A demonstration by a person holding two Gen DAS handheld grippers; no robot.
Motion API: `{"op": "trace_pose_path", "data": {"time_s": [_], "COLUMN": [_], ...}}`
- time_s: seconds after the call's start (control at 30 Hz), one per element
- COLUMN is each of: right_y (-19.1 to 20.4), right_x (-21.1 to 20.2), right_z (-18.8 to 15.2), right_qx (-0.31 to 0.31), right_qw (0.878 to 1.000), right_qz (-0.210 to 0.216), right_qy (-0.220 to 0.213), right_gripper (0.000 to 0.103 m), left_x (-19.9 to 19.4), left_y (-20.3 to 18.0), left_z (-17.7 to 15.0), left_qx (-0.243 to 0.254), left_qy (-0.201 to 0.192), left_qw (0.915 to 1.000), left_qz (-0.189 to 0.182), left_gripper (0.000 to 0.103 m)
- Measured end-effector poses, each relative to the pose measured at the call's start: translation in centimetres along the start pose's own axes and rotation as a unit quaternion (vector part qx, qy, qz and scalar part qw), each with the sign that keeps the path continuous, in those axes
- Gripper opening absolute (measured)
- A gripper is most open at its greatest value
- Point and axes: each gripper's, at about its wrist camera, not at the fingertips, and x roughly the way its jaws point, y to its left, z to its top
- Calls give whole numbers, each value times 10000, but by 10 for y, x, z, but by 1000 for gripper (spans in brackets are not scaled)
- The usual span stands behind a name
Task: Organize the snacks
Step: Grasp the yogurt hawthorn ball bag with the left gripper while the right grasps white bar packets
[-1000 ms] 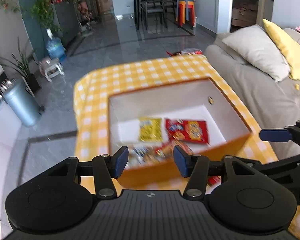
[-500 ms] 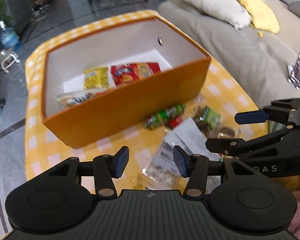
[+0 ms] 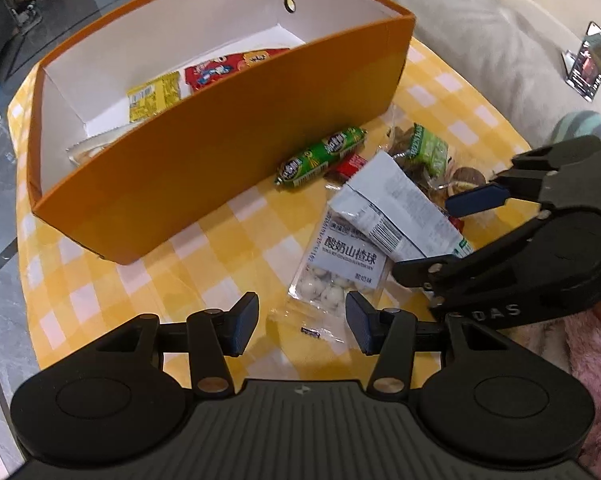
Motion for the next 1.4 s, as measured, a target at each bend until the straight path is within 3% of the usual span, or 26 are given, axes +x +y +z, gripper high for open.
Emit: {"op": "trace_pose_path", "data": {"time_s": [0.1, 0.27, 0.4, 0.63, 0.8, 1.07, 1.23, 1.4], "right_y": [3, 6, 3, -17, -26, -34, -33, -33], "right_x": [7, 6, 5, -15, -14, -6, -3, 0], "right_z": [1, 3, 3, -1, -2, -1, 0, 2], "right_qx": [-84, -184, -153, 382, 663, 807, 763, 739], "right_qw": [9999, 9996, 9996, 9988, 9975, 9965, 9969, 9971], "right_qz": [-61, -226, -199, 38, 82, 190, 180, 158], "right_qy": [31, -51, -88, -309, -229, -63, -6, 37], "right_gripper": [70, 50, 47, 46, 46, 46, 46, 46], "left_x": [3, 8, 16, 31, 47, 63, 64, 60], "left_y": [-2, -6, -12, -26, -35, -40, -35, -35], "left_z": [-1, 2, 5, 12, 20, 28, 26, 24], "left_qx": [97, 217, 444, 880, 1184, 1315, 1059, 823], "left_qy": [34, 33, 55, 13, 62, 302, 264, 214], "left_qw": [9999, 9997, 9989, 9952, 9925, 9906, 9936, 9962], "left_qz": [-35, -105, -152, -420, -288, -217, -306, -166], "left_gripper": [59, 60, 62, 75, 79, 75, 70, 66]}}
